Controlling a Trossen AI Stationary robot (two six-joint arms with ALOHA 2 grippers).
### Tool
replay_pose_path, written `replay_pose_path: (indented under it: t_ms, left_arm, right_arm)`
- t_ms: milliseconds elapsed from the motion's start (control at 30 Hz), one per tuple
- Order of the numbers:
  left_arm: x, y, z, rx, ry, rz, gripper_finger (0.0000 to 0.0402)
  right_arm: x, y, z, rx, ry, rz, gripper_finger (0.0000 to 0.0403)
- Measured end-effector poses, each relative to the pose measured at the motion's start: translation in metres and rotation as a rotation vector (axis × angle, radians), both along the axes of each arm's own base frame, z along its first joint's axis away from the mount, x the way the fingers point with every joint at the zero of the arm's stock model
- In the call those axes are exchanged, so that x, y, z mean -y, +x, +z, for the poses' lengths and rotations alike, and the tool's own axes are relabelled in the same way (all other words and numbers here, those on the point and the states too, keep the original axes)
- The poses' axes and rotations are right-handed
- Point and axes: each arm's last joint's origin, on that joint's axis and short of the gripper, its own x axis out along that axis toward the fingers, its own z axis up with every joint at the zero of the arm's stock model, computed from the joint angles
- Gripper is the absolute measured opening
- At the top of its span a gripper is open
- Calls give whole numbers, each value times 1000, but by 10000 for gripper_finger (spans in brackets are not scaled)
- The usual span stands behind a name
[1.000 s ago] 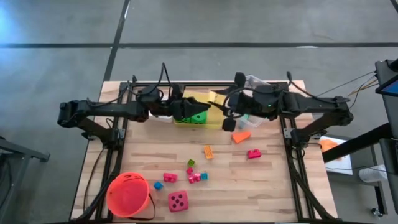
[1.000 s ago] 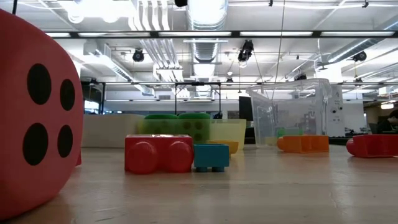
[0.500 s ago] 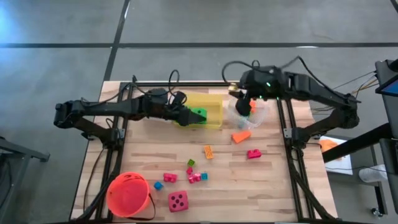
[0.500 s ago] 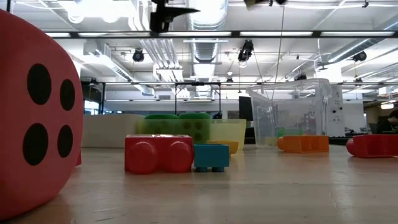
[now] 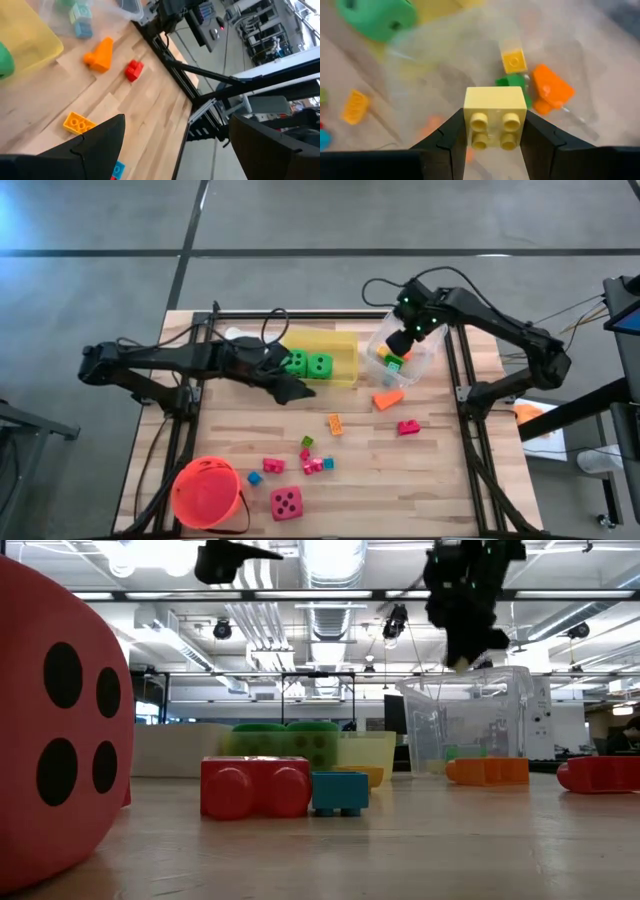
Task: Pick & Place Toys
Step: Put the yellow game piece into the transparent bin
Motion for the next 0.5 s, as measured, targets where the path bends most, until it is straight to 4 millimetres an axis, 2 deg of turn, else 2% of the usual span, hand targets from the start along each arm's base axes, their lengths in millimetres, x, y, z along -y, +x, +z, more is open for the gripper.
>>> replay_pose_path:
  t_ms: [167, 500]
  left_arm:
    - [1, -10, 9, 33, 17, 21, 341]
    - [1, -12, 11, 43, 19, 32, 341]
  right_arm:
    - [11, -6, -30, -56, 22, 27, 135]
    - [39, -11, -61, -134, 98, 19, 135]
